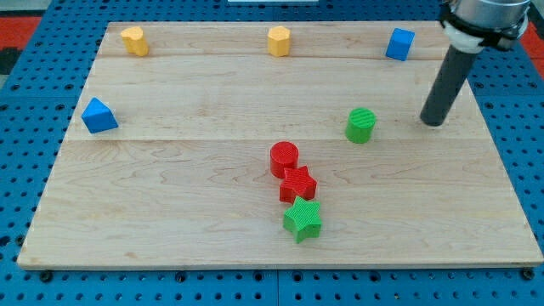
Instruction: Place the green circle above the red circle
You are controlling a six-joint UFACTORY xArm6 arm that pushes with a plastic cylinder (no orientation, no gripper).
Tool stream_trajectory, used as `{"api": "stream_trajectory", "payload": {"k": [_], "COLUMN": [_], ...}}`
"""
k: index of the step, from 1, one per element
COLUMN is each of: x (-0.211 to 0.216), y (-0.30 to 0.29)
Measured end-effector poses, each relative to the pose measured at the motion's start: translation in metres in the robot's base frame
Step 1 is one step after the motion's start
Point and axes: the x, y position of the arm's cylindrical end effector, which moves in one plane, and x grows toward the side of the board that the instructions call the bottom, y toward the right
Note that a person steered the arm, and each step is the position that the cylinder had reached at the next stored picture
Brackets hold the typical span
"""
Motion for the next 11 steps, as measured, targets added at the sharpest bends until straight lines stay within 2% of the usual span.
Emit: {"api": "stream_trajectory", "payload": {"k": [2, 3, 4, 6, 7, 8, 10, 11], "x": [0.010, 0.010, -0.016, -0.026, -0.022, -0.022, -0.019, -0.035], "y": [-0.121, -0.112, -0.090, -0.171, -0.178, -0.147, -0.173, -0.178]}}
